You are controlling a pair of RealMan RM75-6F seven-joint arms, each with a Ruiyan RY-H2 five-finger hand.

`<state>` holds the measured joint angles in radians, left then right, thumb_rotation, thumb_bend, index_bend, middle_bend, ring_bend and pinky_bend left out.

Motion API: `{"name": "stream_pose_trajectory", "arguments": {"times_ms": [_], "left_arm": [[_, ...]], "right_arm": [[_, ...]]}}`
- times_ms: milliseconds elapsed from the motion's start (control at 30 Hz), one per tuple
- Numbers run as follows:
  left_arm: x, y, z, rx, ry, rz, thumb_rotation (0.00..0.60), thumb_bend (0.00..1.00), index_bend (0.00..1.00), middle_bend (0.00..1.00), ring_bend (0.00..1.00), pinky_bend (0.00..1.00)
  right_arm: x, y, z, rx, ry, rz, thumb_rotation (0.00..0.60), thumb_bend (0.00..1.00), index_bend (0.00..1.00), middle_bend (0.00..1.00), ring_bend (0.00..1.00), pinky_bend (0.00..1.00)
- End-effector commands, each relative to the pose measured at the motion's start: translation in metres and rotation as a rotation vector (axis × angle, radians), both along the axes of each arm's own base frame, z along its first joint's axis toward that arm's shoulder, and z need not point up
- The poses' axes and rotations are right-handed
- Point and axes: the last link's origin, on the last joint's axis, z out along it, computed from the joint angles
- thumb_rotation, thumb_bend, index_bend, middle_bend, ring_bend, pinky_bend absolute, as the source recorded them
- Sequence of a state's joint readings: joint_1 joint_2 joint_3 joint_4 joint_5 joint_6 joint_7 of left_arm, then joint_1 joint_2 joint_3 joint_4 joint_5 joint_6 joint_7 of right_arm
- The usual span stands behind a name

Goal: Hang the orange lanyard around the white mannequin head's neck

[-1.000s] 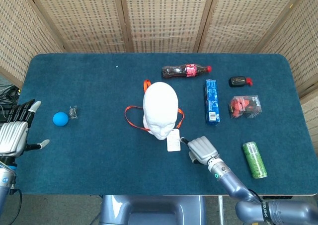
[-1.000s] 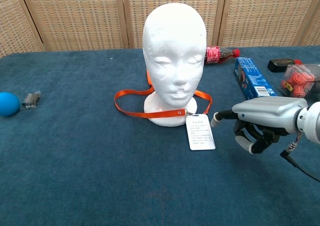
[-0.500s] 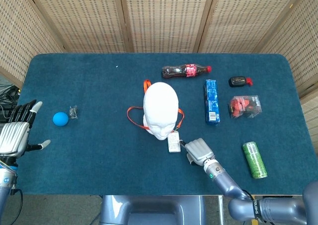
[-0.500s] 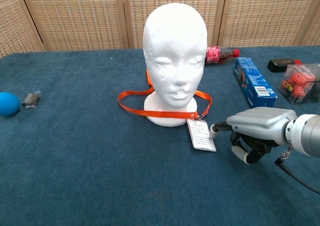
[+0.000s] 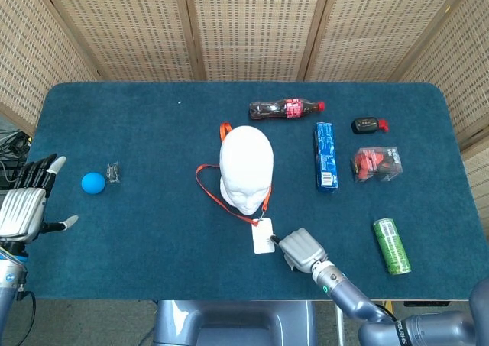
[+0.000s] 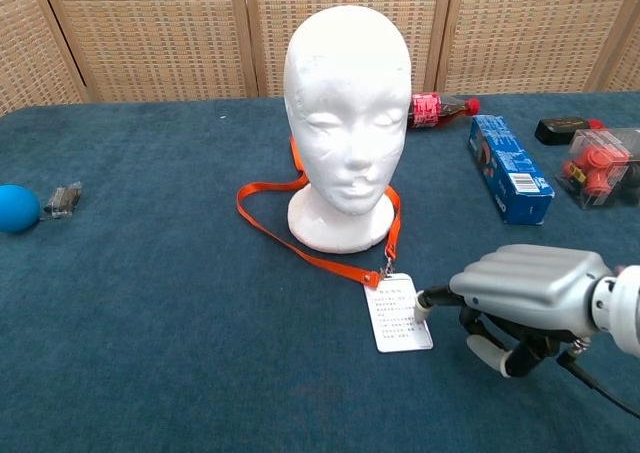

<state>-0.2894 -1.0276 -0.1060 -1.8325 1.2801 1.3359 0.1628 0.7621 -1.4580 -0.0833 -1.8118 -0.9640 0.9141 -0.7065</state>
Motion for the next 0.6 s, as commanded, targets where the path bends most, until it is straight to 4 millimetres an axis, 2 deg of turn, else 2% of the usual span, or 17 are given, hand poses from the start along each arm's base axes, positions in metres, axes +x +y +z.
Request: {"name": "stream_pose_trajectory", "arguments": {"times_ms": [33, 600], "left_arm": [[0.0, 0.0, 0.0, 0.0, 0.0, 0.0, 0.6, 0.01, 0.0, 0.0, 0.0, 0.0], [0.0, 0.0, -0.001, -0.005, 0.004, 0.004, 0.6, 0.01, 0.0, 0.0, 0.0, 0.0]], "right_arm": [[-0.001, 0.007, 0.002, 0.02, 0.014, 0.024, 0.6, 0.82, 0.23, 0.72, 0.7, 0.87], [-0.004, 0.06, 0.02, 0.172, 0.055, 0.162, 0.6, 0.82, 0.25, 0.73, 0.7, 0.87]]}}
